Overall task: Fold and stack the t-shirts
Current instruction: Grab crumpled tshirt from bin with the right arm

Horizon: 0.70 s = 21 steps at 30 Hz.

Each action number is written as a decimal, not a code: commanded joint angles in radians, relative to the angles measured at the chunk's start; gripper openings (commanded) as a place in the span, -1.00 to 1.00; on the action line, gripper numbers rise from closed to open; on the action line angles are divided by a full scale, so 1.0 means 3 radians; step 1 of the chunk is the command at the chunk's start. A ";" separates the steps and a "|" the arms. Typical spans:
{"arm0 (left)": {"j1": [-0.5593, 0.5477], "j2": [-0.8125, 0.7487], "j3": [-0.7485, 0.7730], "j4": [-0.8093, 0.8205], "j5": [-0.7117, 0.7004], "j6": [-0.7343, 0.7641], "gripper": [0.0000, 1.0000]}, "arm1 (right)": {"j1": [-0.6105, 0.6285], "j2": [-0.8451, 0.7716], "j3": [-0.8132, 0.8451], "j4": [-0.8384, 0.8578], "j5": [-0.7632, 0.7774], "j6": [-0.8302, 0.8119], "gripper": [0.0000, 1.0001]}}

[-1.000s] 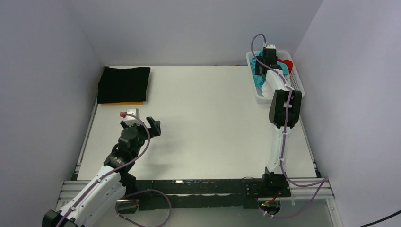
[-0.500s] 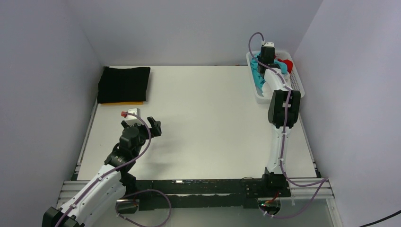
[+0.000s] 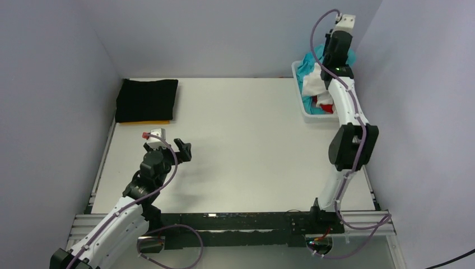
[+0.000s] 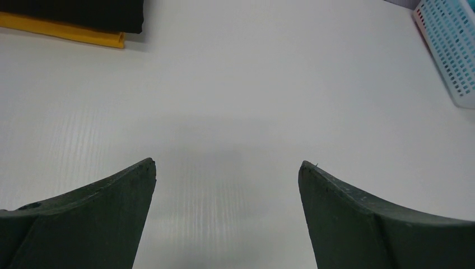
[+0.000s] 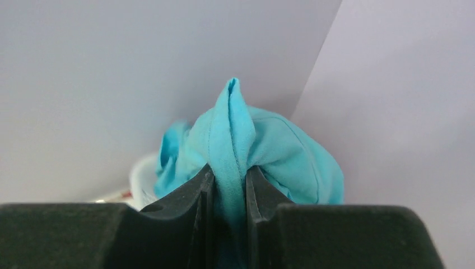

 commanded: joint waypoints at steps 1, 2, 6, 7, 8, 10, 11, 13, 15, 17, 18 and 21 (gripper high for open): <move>-0.0003 -0.0124 0.0092 0.0107 0.0056 -0.0062 0.99 | 0.0014 -0.0777 -0.0263 0.1337 -0.0340 0.0115 -1.00; -0.0005 -0.0145 0.0088 0.0095 0.0057 -0.0063 0.99 | 0.0016 -0.0860 -0.0291 0.1441 -0.0457 0.0160 -1.00; -0.0002 -0.0220 0.0085 0.0043 0.0059 -0.0070 0.99 | 0.0014 -0.1020 -0.0168 0.1638 -0.0718 0.0179 -1.00; -0.0004 -0.0229 0.0086 0.0034 0.0060 -0.0077 0.99 | 0.0017 -0.1009 -0.0062 0.1575 -0.0708 0.0160 -1.00; -0.0006 -0.0247 0.0082 0.0033 0.0062 -0.0079 0.99 | 0.0017 -0.0988 0.0031 0.1512 -0.0677 0.0137 -1.00; -0.0006 -0.0264 0.0083 0.0032 0.0063 -0.0079 0.99 | 0.0017 -0.0932 0.0178 0.1426 -0.0599 0.0025 -1.00; -0.0003 -0.0265 0.0078 0.0032 0.0068 -0.0079 0.99 | 0.0017 -0.0902 0.0215 0.1397 -0.0564 -0.0018 -1.00; -0.0006 -0.0258 0.0073 0.0038 0.0076 -0.0079 0.99 | 0.0010 -0.0853 0.0243 0.1391 -0.0501 -0.0156 -1.00; -0.0006 -0.0235 0.0085 0.0029 0.0065 -0.0084 0.99 | 0.0007 -0.0829 0.0143 0.1534 -0.0453 -0.0308 -1.00; -0.0003 -0.0209 0.0093 0.0021 0.0053 -0.0089 0.99 | -0.0001 -0.0775 0.0071 0.1593 -0.0429 -0.0386 -1.00; -0.0004 -0.0193 0.0101 0.0021 0.0048 -0.0089 0.99 | -0.0011 -0.0726 0.0079 0.1542 -0.0422 -0.0396 -1.00; -0.0003 -0.0147 0.0109 0.0025 0.0048 -0.0086 0.99 | -0.0052 -0.0534 0.0166 0.1264 -0.0297 -0.0334 -1.00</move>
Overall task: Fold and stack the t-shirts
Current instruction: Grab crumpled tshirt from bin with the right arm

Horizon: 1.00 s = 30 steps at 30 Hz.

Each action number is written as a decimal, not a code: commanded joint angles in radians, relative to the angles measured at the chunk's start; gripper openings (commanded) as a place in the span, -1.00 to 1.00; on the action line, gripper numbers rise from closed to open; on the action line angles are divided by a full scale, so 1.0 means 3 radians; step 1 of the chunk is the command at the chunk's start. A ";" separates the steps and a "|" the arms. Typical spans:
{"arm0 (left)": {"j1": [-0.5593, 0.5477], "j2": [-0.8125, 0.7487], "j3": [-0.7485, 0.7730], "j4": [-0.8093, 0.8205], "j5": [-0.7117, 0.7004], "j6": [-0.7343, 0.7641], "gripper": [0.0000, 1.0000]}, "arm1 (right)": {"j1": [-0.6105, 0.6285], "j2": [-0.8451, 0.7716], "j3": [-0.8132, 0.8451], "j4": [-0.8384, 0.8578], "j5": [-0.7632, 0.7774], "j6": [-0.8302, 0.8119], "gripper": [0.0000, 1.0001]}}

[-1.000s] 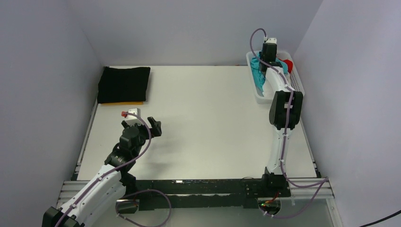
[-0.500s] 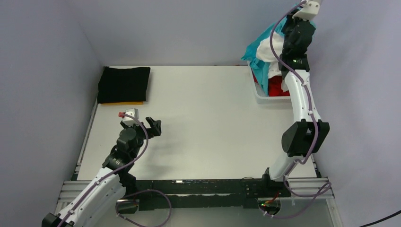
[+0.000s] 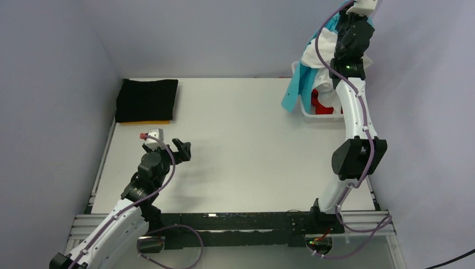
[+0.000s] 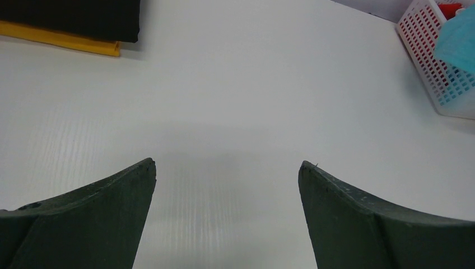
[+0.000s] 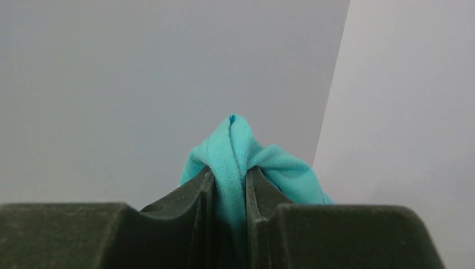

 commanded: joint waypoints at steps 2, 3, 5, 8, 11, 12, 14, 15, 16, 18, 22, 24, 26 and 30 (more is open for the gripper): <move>-0.0002 0.0081 0.0119 0.0044 0.0014 -0.0023 0.99 | -0.0113 0.0414 0.0245 -0.0262 0.0237 0.0064 -1.00; -0.0004 0.0105 0.0128 0.0045 0.0009 -0.0017 0.99 | -0.0144 0.0534 0.0353 -0.0481 0.0230 0.0142 -1.00; -0.0005 0.0149 0.0139 0.0060 0.0004 -0.0012 0.99 | -0.0203 0.0777 0.0577 -0.0938 0.0218 0.0323 -1.00; -0.0004 0.0234 0.0160 0.0067 0.0004 -0.0001 0.99 | -0.0270 0.1090 0.0785 -0.1507 0.0197 0.0478 -0.87; -0.0005 0.0296 0.0181 0.0062 -0.0008 0.0008 0.99 | -0.0304 0.1322 0.0907 -0.1815 0.0158 0.0621 -0.08; -0.0006 0.0312 0.0188 0.0060 0.0000 0.0010 0.99 | -0.0307 0.1378 0.0968 -0.1910 0.0145 0.0629 0.22; -0.0005 0.0335 0.0195 0.0066 0.0005 0.0014 0.99 | -0.0315 0.1427 0.1071 -0.2060 0.0100 0.0615 0.82; -0.0003 0.0343 0.0196 0.0069 0.0002 0.0014 0.99 | -0.0319 0.1414 0.1087 -0.2102 0.0087 0.0579 0.97; -0.0003 0.0353 0.0199 0.0076 0.0007 0.0010 0.99 | -0.0319 0.1360 0.1063 -0.2119 0.0107 0.0540 0.99; -0.0005 0.0371 0.0192 0.0093 0.0015 0.0005 0.99 | -0.0318 0.1204 0.0920 -0.2103 0.0200 0.0516 1.00; -0.0005 0.0396 0.0181 0.0125 0.0029 0.0008 0.99 | -0.0375 0.0838 0.0374 -0.1990 0.0170 0.0516 1.00; -0.0004 0.0408 0.0171 0.0134 0.0027 0.0021 0.99 | -0.0433 0.0732 0.0142 -0.1882 0.0015 0.0516 1.00; -0.0006 0.0421 0.0162 0.0166 0.0050 0.0024 0.99 | -0.0476 0.0747 0.0130 -0.1807 -0.0277 0.0370 1.00; -0.0004 0.0478 0.0168 0.0183 0.0066 0.0005 0.99 | -0.0489 0.1184 0.0761 -0.2054 -0.0696 0.0376 1.00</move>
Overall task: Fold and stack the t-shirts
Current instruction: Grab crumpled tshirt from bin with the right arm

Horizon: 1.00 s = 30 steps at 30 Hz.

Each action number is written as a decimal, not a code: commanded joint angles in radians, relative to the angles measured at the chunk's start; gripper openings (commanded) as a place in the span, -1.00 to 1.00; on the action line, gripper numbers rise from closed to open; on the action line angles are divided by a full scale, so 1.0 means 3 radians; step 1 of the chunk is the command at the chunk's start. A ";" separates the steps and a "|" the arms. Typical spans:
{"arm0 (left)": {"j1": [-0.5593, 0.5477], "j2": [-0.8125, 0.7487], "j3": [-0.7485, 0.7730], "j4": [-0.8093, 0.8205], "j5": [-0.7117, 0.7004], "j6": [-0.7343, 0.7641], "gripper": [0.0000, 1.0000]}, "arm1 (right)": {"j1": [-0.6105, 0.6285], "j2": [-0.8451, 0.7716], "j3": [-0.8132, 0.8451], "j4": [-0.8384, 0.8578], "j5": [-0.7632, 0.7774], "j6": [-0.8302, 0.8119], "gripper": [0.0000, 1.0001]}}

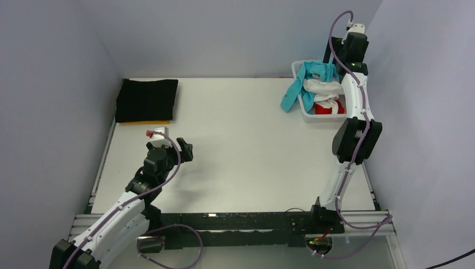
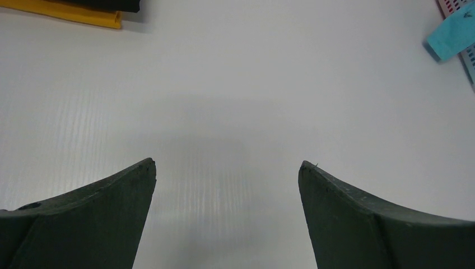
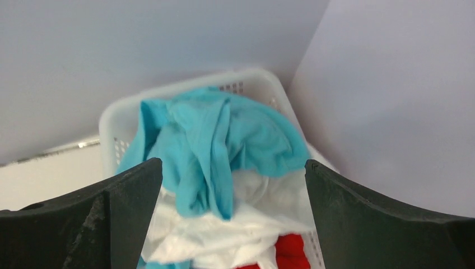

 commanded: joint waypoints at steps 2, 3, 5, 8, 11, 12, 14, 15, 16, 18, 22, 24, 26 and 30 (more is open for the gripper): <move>-0.0003 0.0059 0.0116 0.0145 0.0049 -0.0009 0.99 | -0.0038 0.0532 0.0845 -0.0159 -0.0443 -0.0023 0.98; -0.0005 0.0063 0.0120 0.0138 0.0039 -0.0010 0.99 | -0.0036 0.0633 0.0976 -0.0219 -0.0363 0.0012 0.94; -0.0005 0.0058 0.0123 0.0127 0.0028 -0.0010 0.99 | -0.0044 0.0742 0.1056 -0.0227 -0.0264 0.0044 0.82; -0.0002 0.0043 0.0120 0.0131 0.0012 0.0005 0.99 | -0.0045 0.0777 0.0909 -0.0017 -0.0252 0.0050 0.64; -0.0006 0.0062 0.0123 0.0132 0.0017 0.0000 0.99 | -0.0046 0.0887 0.0975 0.0002 -0.0272 0.0133 0.52; -0.0003 0.0069 0.0121 0.0132 0.0017 -0.0004 0.99 | -0.0042 0.0933 0.1005 -0.0003 -0.0299 0.0151 0.43; -0.0006 0.0088 0.0125 0.0123 0.0008 -0.0010 0.99 | -0.0045 0.0992 0.1042 -0.0002 -0.0323 0.0179 0.15; -0.0006 0.0093 0.0126 0.0122 0.0006 -0.0006 0.99 | -0.0046 0.1001 0.1036 0.0018 -0.0325 0.0181 -0.04; -0.0006 0.0100 0.0133 0.0115 0.0003 -0.0005 0.99 | -0.0047 0.0991 0.1014 0.0051 -0.0323 0.0190 -0.22; -0.0006 0.0107 0.0138 0.0119 0.0006 -0.0005 0.99 | -0.0046 0.0941 0.0966 0.0135 -0.0310 0.0199 -0.64; -0.0002 0.0112 0.0131 0.0132 0.0008 -0.0005 0.99 | -0.0045 0.0851 0.1009 0.0197 -0.0316 0.0210 -1.00; -0.0004 0.0113 0.0133 0.0130 0.0011 -0.0009 0.99 | -0.0045 0.0778 0.1023 0.0242 -0.0316 0.0212 -1.00; -0.0005 0.0108 0.0140 0.0128 0.0009 -0.0013 0.99 | -0.0050 0.0682 0.1018 0.0312 -0.0280 0.0233 -1.00; -0.0005 0.0085 0.0128 0.0128 0.0008 -0.0028 0.99 | -0.0046 0.0387 0.0923 0.0568 -0.0226 0.0282 -1.00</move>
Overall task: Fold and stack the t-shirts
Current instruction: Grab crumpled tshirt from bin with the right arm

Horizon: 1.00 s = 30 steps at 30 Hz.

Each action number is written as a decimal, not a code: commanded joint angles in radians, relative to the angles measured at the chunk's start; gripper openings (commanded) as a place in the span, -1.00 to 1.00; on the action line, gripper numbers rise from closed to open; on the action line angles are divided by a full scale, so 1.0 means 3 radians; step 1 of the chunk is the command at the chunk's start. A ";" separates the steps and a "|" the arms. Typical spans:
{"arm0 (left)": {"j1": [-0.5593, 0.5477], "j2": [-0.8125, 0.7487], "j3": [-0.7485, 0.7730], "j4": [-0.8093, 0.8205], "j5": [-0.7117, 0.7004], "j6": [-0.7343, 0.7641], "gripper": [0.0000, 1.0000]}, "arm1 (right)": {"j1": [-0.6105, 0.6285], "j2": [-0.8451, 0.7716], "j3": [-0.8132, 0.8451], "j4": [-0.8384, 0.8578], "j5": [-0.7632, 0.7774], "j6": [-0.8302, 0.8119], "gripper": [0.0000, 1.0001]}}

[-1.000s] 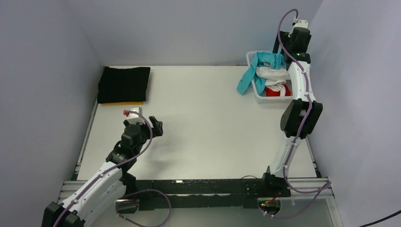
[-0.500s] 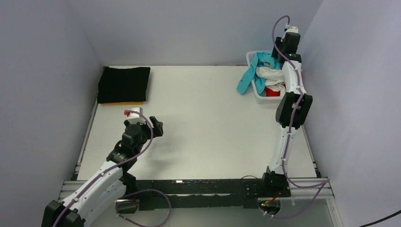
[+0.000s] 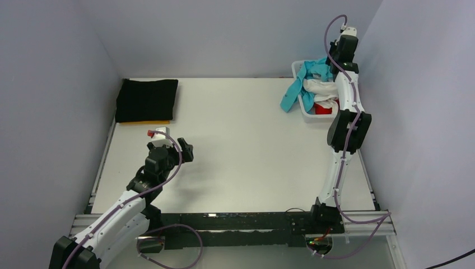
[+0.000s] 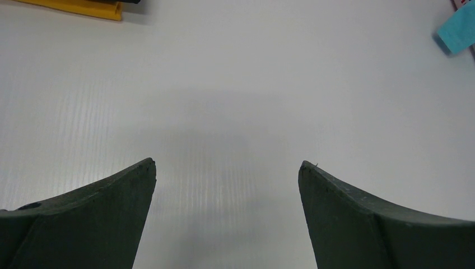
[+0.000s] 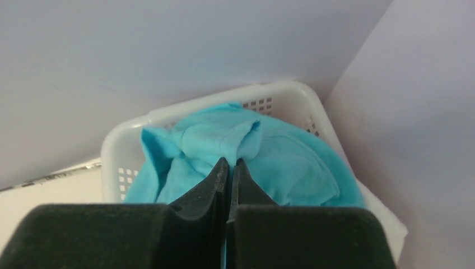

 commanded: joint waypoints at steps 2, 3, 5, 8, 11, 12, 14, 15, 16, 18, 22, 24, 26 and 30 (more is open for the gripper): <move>-0.0003 -0.0034 0.0117 0.0143 0.0018 -0.0032 0.99 | -0.0002 -0.0682 0.0065 0.0674 0.0055 0.0096 -1.00; -0.0005 -0.0034 0.0121 0.0144 0.0020 -0.0037 0.99 | -0.0003 -0.0712 0.0138 0.0715 0.0066 0.0119 -1.00; -0.0003 -0.0028 0.0124 0.0143 0.0030 -0.0047 0.99 | -0.0003 -0.0778 0.0298 0.0820 0.0101 0.0158 -1.00; -0.0003 -0.0020 0.0124 0.0161 0.0034 -0.0057 0.99 | -0.0004 -0.0960 0.0235 0.1207 0.0170 0.0214 -1.00; 0.0001 -0.0012 0.0134 0.0164 0.0045 -0.0062 0.99 | -0.0004 -0.1171 0.0081 0.1716 0.0217 0.0262 -1.00; 0.0000 -0.0014 0.0139 0.0162 0.0046 -0.0065 0.99 | -0.0001 -0.1204 0.0092 0.1829 0.0200 0.0301 -1.00; 0.0002 -0.0021 0.0146 0.0147 0.0043 -0.0070 0.99 | -0.0003 -0.1257 0.0127 0.2135 0.0181 0.0353 -1.00; 0.0003 -0.0028 0.0145 0.0145 0.0042 -0.0070 0.99 | -0.0004 -0.1276 0.0152 0.2237 0.0178 0.0424 -1.00; 0.0004 -0.0038 0.0138 0.0148 0.0041 -0.0074 0.99 | -0.0004 -0.1284 0.0204 0.2337 0.0124 0.0483 -1.00; 0.0000 -0.0053 0.0133 0.0153 0.0041 -0.0080 0.99 | -0.0003 -0.1279 0.0360 0.2451 0.0007 0.0550 -1.00; -0.0001 -0.0062 0.0136 0.0136 0.0048 -0.0085 0.99 | 0.0001 -0.1295 0.0584 0.2565 -0.0293 0.0924 -1.00; 0.0001 -0.0075 0.0140 0.0129 0.0046 -0.0086 0.99 | 0.0008 -0.1399 0.0533 0.2577 -0.0543 0.1155 -1.00; -0.0002 -0.0094 0.0143 0.0121 0.0040 -0.0091 0.99 | 0.0028 -0.1495 0.0442 0.2652 -0.0811 0.1348 -1.00; -0.0002 -0.0145 0.0137 0.0096 0.0041 -0.0095 0.99 | 0.0142 -0.1586 0.0484 0.2611 -0.1212 0.1725 -1.00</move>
